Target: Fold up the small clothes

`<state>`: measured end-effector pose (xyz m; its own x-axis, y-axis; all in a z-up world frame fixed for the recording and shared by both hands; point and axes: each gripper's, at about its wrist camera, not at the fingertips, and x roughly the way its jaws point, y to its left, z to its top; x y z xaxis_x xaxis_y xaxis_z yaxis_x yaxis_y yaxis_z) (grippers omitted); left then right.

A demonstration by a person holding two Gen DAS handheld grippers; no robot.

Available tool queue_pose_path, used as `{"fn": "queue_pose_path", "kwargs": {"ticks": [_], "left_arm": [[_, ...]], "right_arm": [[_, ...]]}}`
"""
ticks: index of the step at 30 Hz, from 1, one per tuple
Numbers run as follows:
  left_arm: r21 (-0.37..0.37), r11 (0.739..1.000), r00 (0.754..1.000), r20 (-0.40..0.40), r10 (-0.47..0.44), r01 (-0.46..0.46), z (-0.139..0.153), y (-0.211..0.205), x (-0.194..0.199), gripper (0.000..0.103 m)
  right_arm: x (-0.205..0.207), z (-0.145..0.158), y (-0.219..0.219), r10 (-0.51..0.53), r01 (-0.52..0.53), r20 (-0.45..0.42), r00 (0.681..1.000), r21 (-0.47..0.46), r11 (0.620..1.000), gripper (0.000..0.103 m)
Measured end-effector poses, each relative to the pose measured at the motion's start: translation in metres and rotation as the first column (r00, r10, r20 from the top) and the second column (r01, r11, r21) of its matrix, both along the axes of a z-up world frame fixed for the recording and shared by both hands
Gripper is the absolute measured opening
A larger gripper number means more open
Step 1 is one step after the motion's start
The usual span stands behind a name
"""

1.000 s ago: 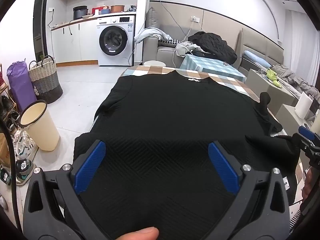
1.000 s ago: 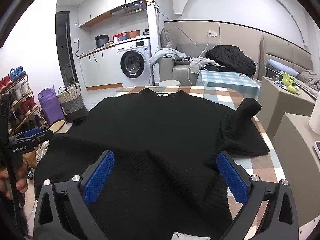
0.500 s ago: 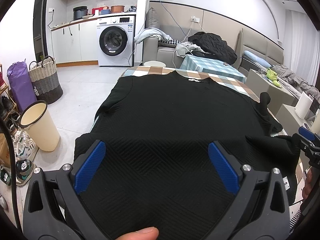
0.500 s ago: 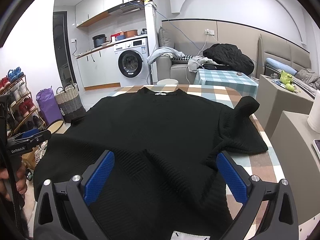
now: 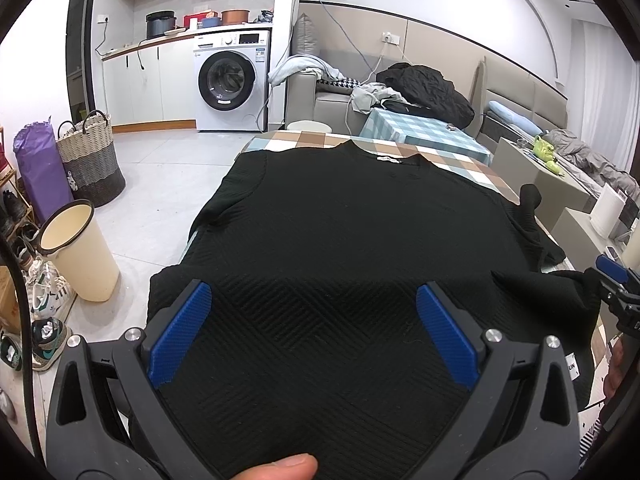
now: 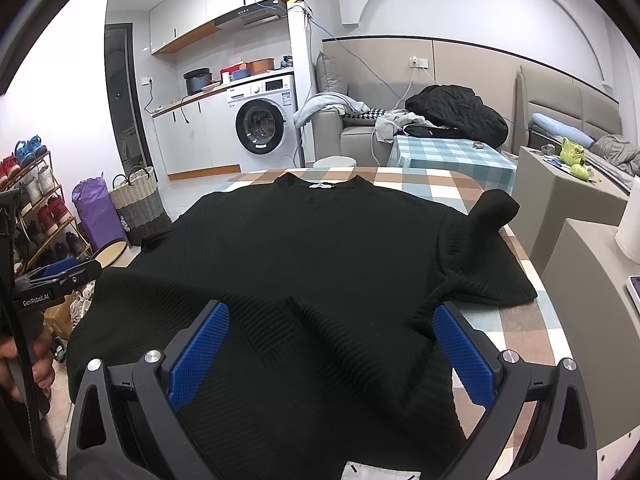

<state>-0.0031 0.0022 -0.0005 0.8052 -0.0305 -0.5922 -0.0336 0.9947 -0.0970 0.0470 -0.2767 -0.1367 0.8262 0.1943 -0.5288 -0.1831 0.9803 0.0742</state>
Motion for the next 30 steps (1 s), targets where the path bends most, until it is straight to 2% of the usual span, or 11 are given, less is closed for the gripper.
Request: {"fn": "queue_pose_path", "kwargs": {"ticks": [16,30], "left_arm": [[0.004,1.0,0.999,-0.024,-0.024,0.024,-0.006,-0.003,0.006,0.102],[0.012,1.0,0.998,-0.064,0.0,0.001,-0.019,0.008,0.024,0.102]], "right_arm": [[0.006,-0.005,-0.011,-0.025,0.026,-0.042,0.999,0.02,0.999,0.103],[0.011,-0.006,-0.016,-0.035,0.038,-0.056,0.998,0.046,0.998,0.103]]}}
